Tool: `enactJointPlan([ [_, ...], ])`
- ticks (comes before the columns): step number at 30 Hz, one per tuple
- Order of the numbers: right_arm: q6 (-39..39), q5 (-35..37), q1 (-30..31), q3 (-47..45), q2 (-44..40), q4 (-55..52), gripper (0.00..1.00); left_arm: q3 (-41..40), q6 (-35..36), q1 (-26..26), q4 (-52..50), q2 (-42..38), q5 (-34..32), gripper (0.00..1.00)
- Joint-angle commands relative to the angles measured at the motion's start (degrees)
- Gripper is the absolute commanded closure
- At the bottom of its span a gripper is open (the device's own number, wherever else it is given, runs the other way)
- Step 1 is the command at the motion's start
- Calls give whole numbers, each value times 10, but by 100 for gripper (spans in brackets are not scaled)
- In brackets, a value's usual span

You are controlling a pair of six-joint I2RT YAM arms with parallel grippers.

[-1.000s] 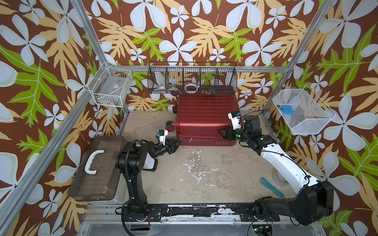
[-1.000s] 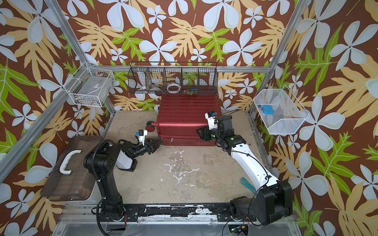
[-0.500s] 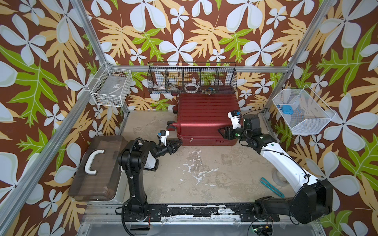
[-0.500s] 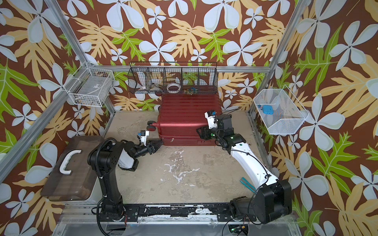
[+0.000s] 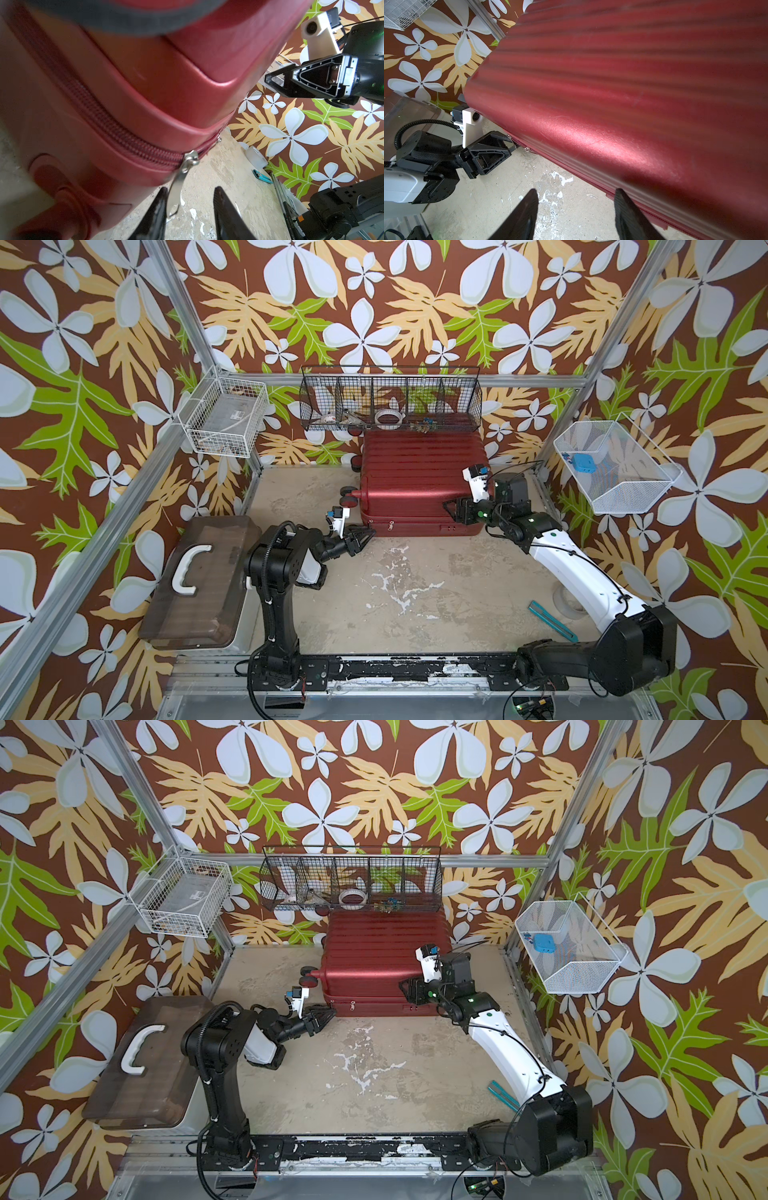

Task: Open the suitcase zippers
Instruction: Adjust the suitcase at the center of the board.

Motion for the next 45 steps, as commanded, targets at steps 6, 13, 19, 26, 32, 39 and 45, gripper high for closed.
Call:
enactJointPlan([
  [6,-4,1,1,-1,-4,4,40,7,-6,-1,37,2,-15,73],
  [13,-4,1,1,-1,-4,5,40,8,-3,-3,32,7,-16,86],
  [19,-6,3,0,0,-8,2,40,-11,3,-3,9,-14,-39,100],
  [26,-14,32,42,30,-14,-26,40,-63,31,3,-71,-88,-121,100],
  [32,24,39,96,54,-8,1,40,-64,16,28,-104,-111,-190,100],
  [39,39,86,179,136,73,-2,40,-55,13,31,-118,-120,-193,100],
  [45,58,151,245,279,193,-6,39,-60,18,31,-124,-130,-191,100],
])
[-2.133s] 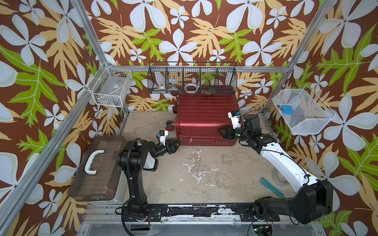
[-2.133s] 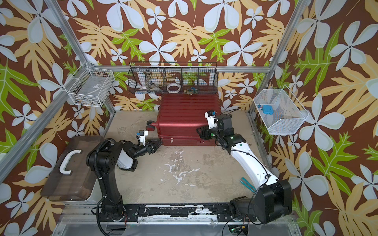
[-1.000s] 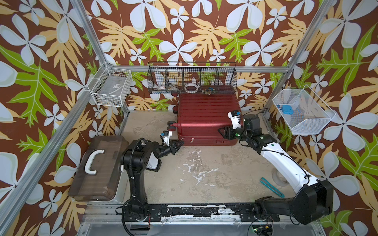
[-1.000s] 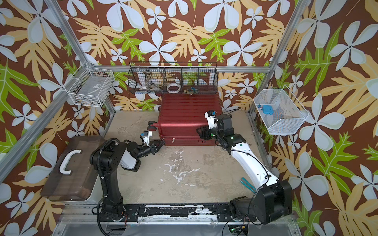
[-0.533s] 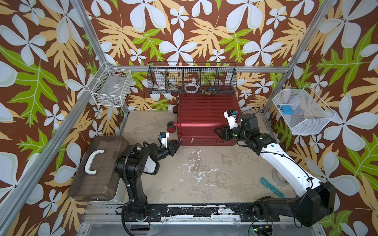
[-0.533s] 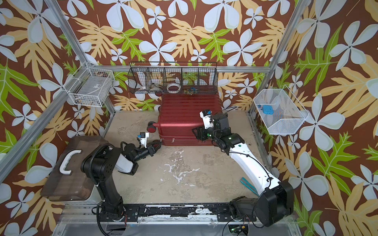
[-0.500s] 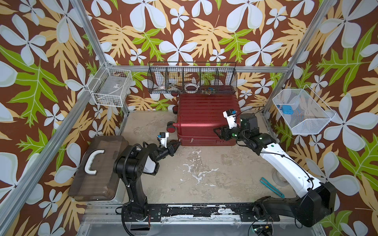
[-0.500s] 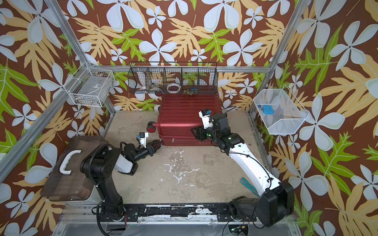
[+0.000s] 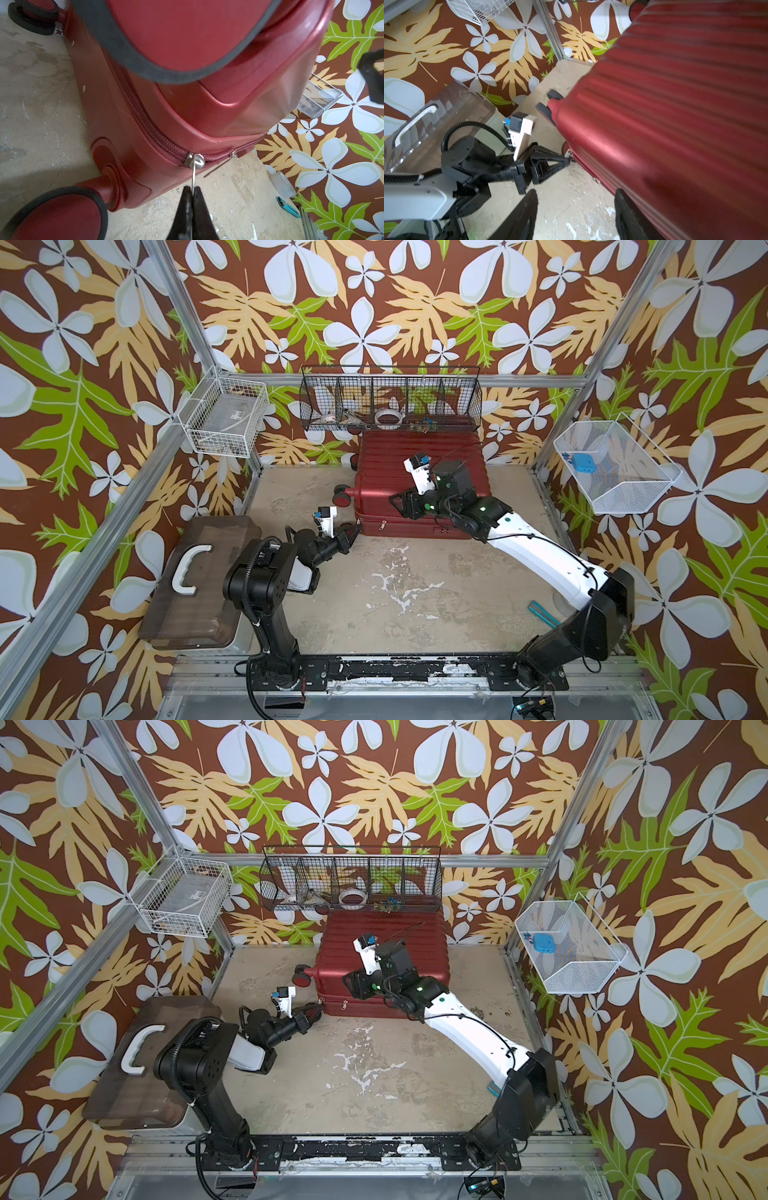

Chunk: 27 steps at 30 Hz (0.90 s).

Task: Open the suitcase zippers
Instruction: Adjust the suitcase at the center of the board.

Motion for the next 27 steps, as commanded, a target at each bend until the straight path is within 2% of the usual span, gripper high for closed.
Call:
enactJointPlan([
  [1,10,56,22,93,62,-10,40,-1,-9,5,7,-5,-74,100],
  [7,-27,124,57,359,263,-95,37,-7,-16,5,8,1,-72,100],
  [11,-1,109,63,565,412,-118,38,-12,-22,5,18,11,-70,100],
  [13,22,106,61,631,461,-111,40,-15,-21,5,23,12,-71,100],
  [17,72,106,57,586,467,-66,43,-21,-17,6,25,3,-87,100],
  [22,120,125,26,542,469,-168,43,-19,-24,18,11,-6,-108,100],
  [24,126,122,13,490,452,-192,42,-17,-29,22,7,-6,-110,100],
  [27,119,136,4,366,389,-179,41,-17,-25,23,4,-7,-108,100],
])
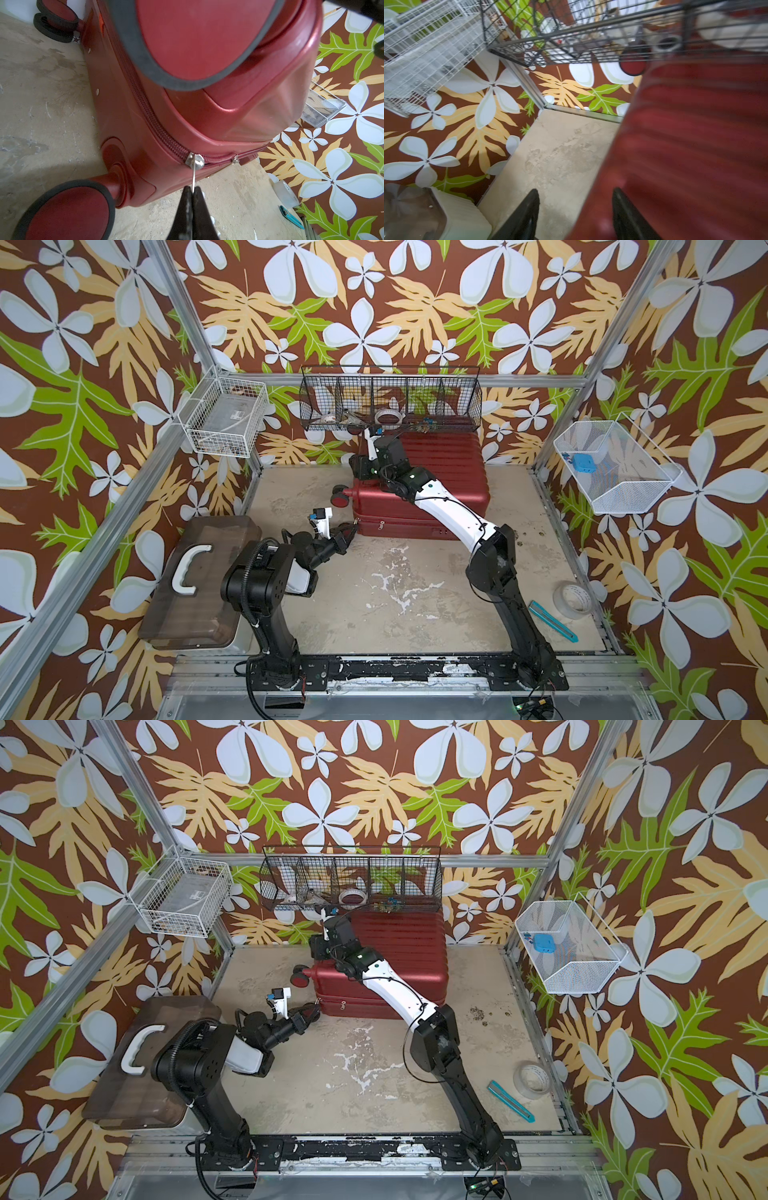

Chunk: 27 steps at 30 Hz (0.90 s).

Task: Open the suitcase zippers
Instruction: Adjust the suitcase at the center of the board.

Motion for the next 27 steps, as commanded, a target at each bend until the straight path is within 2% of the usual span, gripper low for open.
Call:
enactJointPlan([
  [1,36,11,-8,-134,-45,-137,41,3,-9,11,-20,-3,-91,100],
  [4,39,11,-17,-242,-116,-101,41,3,4,11,-35,-9,-100,100],
  [9,29,12,-22,-327,-208,-111,40,7,16,11,-47,-22,-84,100],
  [16,9,9,43,-424,-396,-72,39,3,52,-11,-79,-56,-44,100],
  [19,16,36,69,-515,-453,-36,39,0,66,-27,-94,-78,-39,100],
  [22,34,61,69,-593,-491,-3,39,-3,83,-54,-105,-94,-41,100],
  [27,32,76,68,-657,-531,24,40,4,95,-106,-120,-109,-48,100],
])
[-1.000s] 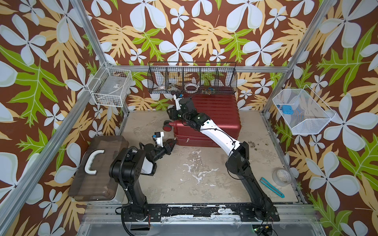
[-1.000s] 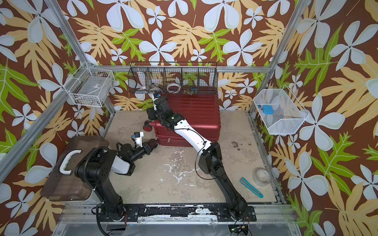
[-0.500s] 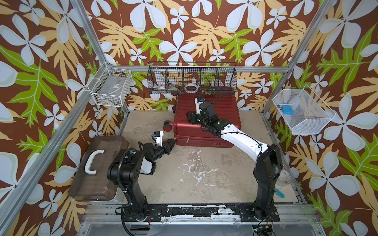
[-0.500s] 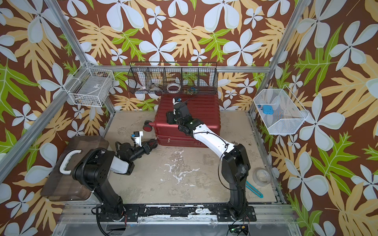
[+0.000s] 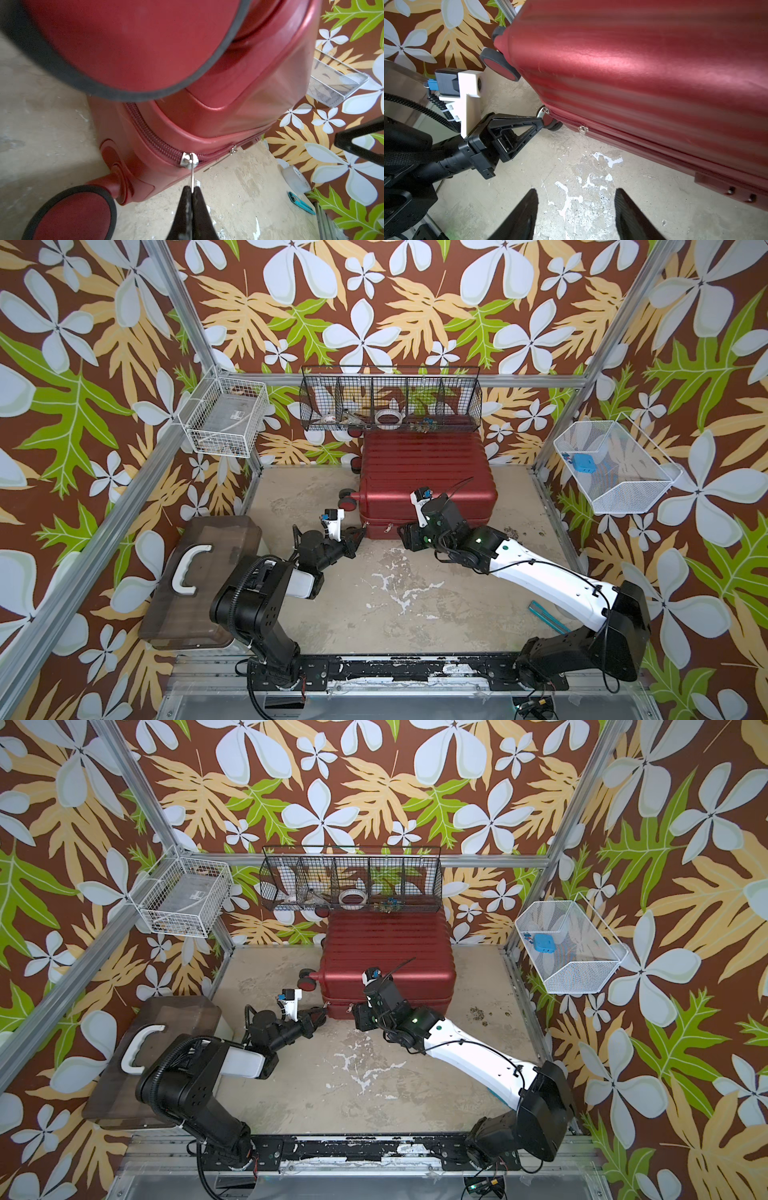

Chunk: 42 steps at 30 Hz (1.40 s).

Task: Open the suitcase zippers
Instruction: Adjust the suitcase at the center of the board.

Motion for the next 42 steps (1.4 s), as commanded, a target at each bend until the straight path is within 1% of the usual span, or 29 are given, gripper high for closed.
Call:
enactJointPlan([
  [1,5,26,-1,-27,-22,38,39,9,25,-35,20,-16,7,100],
  [7,6,37,-14,-56,-51,40,40,7,50,-89,0,-37,-2,100],
  [10,12,37,-16,-58,-57,40,40,1,54,-100,0,-37,-10,100],
  [16,34,10,-15,-47,-50,59,41,-7,72,-93,0,-28,-31,100],
  [17,37,-2,-14,-38,-42,67,42,-10,78,-89,2,-26,-33,100],
  [20,33,-5,-8,-9,-18,74,43,-17,80,-75,5,-21,-44,100],
  [21,29,-8,-7,-2,-11,80,43,-19,80,-70,2,-21,-54,100],
  [23,14,4,-7,14,17,86,43,-22,77,-52,-13,-22,-95,100],
  [24,6,25,-15,15,28,88,43,-33,70,-45,-7,-24,-118,100],
  [25,30,31,-82,-14,32,109,46,-67,71,-41,27,-50,-192,100],
  [26,28,33,-108,-24,29,116,46,-70,84,-41,20,-57,-231,100],
  [27,26,32,-122,-27,29,117,47,-67,89,-40,11,-59,-240,100],
  [31,24,22,-159,-31,29,116,47,-51,88,-31,-18,-70,-254,100],
  [36,21,21,-176,-42,28,118,47,-37,77,-17,-23,-68,-236,100],
  [42,27,13,-215,-62,15,136,47,-23,78,21,-50,-78,-238,100],
])
